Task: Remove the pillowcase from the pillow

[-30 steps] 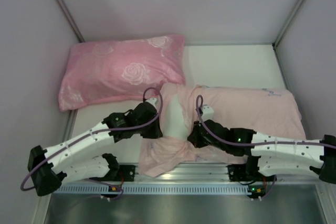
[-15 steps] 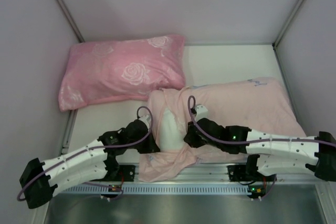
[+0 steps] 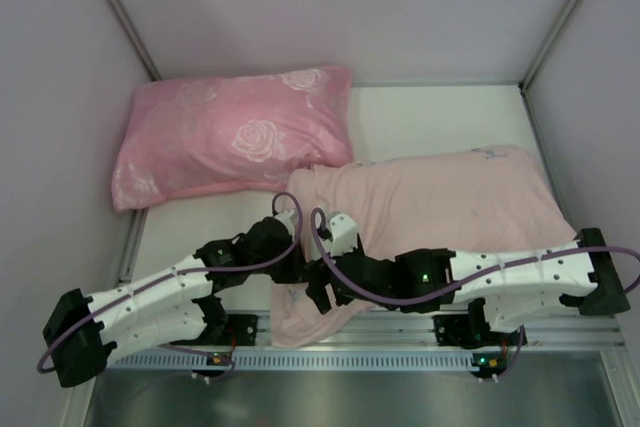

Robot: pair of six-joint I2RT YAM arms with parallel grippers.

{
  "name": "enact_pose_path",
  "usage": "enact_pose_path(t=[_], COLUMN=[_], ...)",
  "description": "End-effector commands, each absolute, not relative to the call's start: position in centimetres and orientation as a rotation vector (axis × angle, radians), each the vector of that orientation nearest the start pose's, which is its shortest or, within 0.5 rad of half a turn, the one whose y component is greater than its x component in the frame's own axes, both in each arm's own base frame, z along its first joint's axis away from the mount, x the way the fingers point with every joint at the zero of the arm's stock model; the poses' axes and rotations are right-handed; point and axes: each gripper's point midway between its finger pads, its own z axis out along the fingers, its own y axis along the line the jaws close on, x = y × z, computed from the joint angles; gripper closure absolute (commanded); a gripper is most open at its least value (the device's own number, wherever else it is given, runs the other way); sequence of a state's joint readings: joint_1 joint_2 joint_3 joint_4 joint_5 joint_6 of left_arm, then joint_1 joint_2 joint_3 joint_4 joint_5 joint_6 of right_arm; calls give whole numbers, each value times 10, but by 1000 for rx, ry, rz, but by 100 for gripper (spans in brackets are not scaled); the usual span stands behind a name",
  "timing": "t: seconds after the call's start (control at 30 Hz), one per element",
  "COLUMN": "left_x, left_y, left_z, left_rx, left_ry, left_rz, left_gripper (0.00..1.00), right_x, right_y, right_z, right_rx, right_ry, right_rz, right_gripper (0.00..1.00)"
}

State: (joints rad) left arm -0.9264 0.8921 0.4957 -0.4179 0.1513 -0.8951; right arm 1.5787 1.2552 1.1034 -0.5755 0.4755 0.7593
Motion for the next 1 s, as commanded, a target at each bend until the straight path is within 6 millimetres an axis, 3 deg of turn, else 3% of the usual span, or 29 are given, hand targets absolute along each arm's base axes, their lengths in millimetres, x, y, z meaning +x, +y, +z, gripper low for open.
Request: enact_pose_path(t=[0.0, 0.07, 0.1, 0.23, 0.33, 0.47, 0.57, 0.7, 0.8, 0.97], left_x=[106, 106, 106, 105, 105, 105, 106, 107, 108, 104], left_y=[-244, -243, -243, -244, -248, -251, -251, -254, -255, -252], left_z=[98, 97, 97, 103, 108, 110, 109, 108, 112, 112], left_rx=[158, 154, 154, 149, 158, 166, 171, 178, 178, 164], left_ry=[2582, 2582, 2582, 2564, 2539, 2536, 2539, 2541, 2525, 2522], left_rz=[-1001, -1001, -1001, -1029, -1073, -1081, -1071, -1078, -1089, -1109], left_gripper=[100, 100, 100, 100, 100, 100, 100, 100, 100, 100], right_x=[78, 72, 81, 106, 113, 102, 79, 60, 67, 103], right_y=[337, 352, 354, 353, 358, 368, 370, 383, 392, 392], right_z=[204, 197, 195, 169, 155, 177, 194, 198, 197, 180], right_rx=[-575, -620, -602, -532, -549, -554, -606, -693, -661, -580], right_ry=[2178, 2200, 2203, 2259, 2291, 2231, 2198, 2189, 2176, 2188], right_rz=[654, 773, 779, 694, 682, 743, 802, 891, 881, 828], right_gripper=[25, 26, 26, 25, 25, 28, 30, 31, 33, 42])
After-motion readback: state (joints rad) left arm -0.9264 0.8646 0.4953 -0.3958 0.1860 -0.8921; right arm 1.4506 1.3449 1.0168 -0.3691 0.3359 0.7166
